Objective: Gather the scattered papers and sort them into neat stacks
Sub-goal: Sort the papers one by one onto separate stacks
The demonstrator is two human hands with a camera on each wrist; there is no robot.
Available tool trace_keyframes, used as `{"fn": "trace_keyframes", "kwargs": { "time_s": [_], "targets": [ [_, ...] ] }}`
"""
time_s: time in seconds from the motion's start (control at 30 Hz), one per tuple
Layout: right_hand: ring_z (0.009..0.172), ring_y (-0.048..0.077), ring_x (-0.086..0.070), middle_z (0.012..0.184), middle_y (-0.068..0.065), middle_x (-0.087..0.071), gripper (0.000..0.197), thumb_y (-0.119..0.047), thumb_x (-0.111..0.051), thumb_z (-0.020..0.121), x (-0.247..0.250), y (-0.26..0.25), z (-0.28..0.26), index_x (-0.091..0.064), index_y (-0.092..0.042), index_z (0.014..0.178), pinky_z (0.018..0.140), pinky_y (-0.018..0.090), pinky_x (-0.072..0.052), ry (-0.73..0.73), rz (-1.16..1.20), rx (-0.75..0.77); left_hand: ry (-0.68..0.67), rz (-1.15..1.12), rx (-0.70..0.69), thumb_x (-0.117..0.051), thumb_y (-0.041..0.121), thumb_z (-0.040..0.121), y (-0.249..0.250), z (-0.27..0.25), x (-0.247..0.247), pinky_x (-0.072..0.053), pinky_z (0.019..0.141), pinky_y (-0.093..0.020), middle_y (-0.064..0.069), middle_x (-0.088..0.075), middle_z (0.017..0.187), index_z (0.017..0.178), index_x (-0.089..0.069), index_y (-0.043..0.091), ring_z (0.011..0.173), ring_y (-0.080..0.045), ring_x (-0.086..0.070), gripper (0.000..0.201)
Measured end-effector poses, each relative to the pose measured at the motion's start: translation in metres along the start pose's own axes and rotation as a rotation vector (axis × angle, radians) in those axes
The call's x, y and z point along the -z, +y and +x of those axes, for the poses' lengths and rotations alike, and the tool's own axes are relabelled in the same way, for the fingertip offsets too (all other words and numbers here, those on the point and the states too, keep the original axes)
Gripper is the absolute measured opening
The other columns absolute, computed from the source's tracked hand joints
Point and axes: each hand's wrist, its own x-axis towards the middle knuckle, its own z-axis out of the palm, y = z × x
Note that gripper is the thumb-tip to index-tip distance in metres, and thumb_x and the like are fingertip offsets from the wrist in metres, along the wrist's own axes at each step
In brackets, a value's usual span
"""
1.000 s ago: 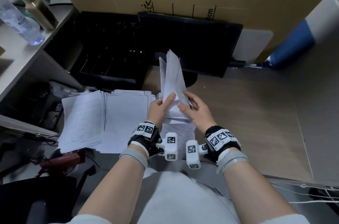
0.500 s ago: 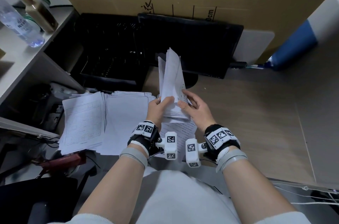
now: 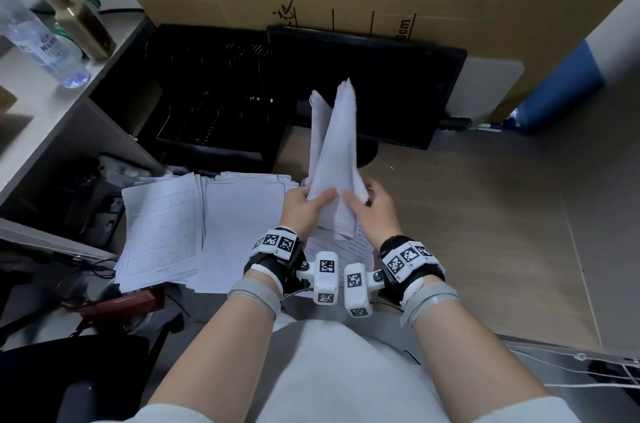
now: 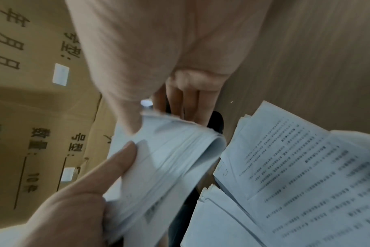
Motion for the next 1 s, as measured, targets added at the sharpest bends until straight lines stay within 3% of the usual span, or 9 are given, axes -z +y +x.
{"fn": "trace_keyframes", "kwargs": {
  "time_s": [0.07, 0.23, 0.43, 0.57, 0.67, 0.73, 0.8, 0.9, 1.0],
  "targets": [
    [0.099, 0.030, -0.066, 0.101, 0.006, -0.068, 0.020, -0.027, -0.061, 0.093, 0.001, 0.004, 0.004, -0.061, -0.012, 0.106, 0.086, 0.039, -0.054, 0.187, -0.015, -0.086, 0.017, -0.052, 0.017, -0.072, 0.012, 0.092, -0.001, 0.000, 0.005, -0.060, 0.075, -0.039, -0.005, -0.076, 0.082, 0.092, -0.071, 0.010, 0.073, -0.021, -0.072, 0.002],
    [0.089, 0.034, -0.065, 0.090, 0.009, -0.067, 0.019, -0.024, -0.054, 0.098, 0.000, 0.013, 0.009, -0.061, -0.007, 0.092, 0.083, 0.046, -0.056, 0.317, -0.017, -0.180, 0.089, -0.112, 0.053, -0.069, 0.014, 0.094, -0.006, 0.002, 0.024, -0.057, 0.065, -0.037, -0.004, -0.073, 0.076, 0.089, -0.070, 0.010, 0.067, -0.023, -0.069, 0.006],
    [0.086, 0.032, -0.066, 0.097, 0.008, -0.070, 0.020, -0.028, -0.053, 0.096, -0.014, 0.021, 0.006, -0.066, -0.012, 0.096, 0.079, 0.042, -0.057, 0.388, -0.052, -0.217, 0.127, -0.114, 0.072, -0.068, 0.013, 0.095, -0.018, 0.009, 0.057, -0.058, 0.064, -0.039, -0.002, -0.071, 0.073, 0.089, -0.069, 0.009, 0.067, -0.022, -0.068, 0.007],
    [0.093, 0.019, -0.065, 0.097, -0.006, -0.069, 0.017, -0.027, -0.061, 0.095, -0.035, 0.024, -0.009, -0.067, -0.017, 0.108, 0.082, 0.031, -0.051, 0.309, 0.008, -0.133, 0.101, -0.059, 0.080, -0.067, 0.009, 0.095, -0.026, 0.009, 0.071, -0.057, 0.059, -0.030, 0.000, -0.073, 0.071, 0.088, -0.070, 0.009, 0.065, -0.019, -0.069, 0.008],
    [0.112, 0.002, -0.059, 0.122, -0.017, -0.063, 0.051, -0.035, -0.075, 0.085, -0.058, 0.024, -0.022, -0.055, -0.025, 0.132, 0.095, 0.026, -0.049, 0.079, 0.037, -0.054, 0.009, -0.039, 0.097, -0.068, 0.012, 0.095, -0.033, 0.007, 0.077, -0.060, 0.070, -0.035, -0.007, -0.077, 0.083, 0.092, -0.072, 0.008, 0.076, -0.024, -0.073, 0.007],
    [0.125, 0.000, -0.051, 0.138, -0.020, -0.051, 0.080, -0.038, -0.085, 0.073, -0.074, 0.027, -0.027, -0.044, -0.035, 0.142, 0.107, 0.029, -0.044, -0.040, 0.096, -0.062, -0.058, -0.034, 0.092, -0.065, 0.022, 0.099, -0.033, 0.009, 0.083, -0.058, 0.075, -0.032, -0.005, -0.076, 0.085, 0.091, -0.071, 0.006, 0.080, -0.021, -0.071, 0.018],
    [0.135, 0.004, -0.043, 0.148, -0.020, -0.042, 0.100, -0.043, -0.091, 0.062, -0.086, 0.033, -0.028, -0.035, -0.042, 0.146, 0.114, 0.037, -0.038, -0.089, 0.070, -0.046, -0.071, 0.031, 0.093, -0.057, 0.031, 0.103, -0.027, 0.011, 0.089, -0.050, 0.067, -0.019, 0.008, -0.067, 0.063, 0.083, -0.064, 0.009, 0.063, -0.010, -0.063, 0.030],
    [0.137, 0.002, -0.040, 0.150, -0.020, -0.041, 0.109, -0.041, -0.093, 0.060, -0.097, 0.031, -0.031, -0.029, -0.041, 0.149, 0.115, 0.039, -0.037, -0.105, 0.067, -0.038, -0.066, 0.140, 0.068, -0.053, 0.036, 0.103, -0.022, 0.016, 0.100, -0.029, 0.053, -0.027, 0.003, -0.032, 0.050, 0.070, -0.045, 0.016, 0.048, -0.016, -0.030, 0.039],
    [0.130, 0.004, -0.048, 0.146, -0.018, -0.046, 0.097, -0.036, -0.087, 0.070, -0.107, 0.023, -0.033, -0.031, -0.036, 0.149, 0.108, 0.038, -0.044, -0.031, 0.067, -0.061, -0.116, 0.133, 0.019, -0.055, 0.032, 0.102, -0.019, 0.021, 0.113, -0.023, 0.050, -0.026, 0.005, -0.030, 0.055, 0.066, -0.036, 0.021, 0.050, -0.014, -0.026, 0.042]
  ]
}}
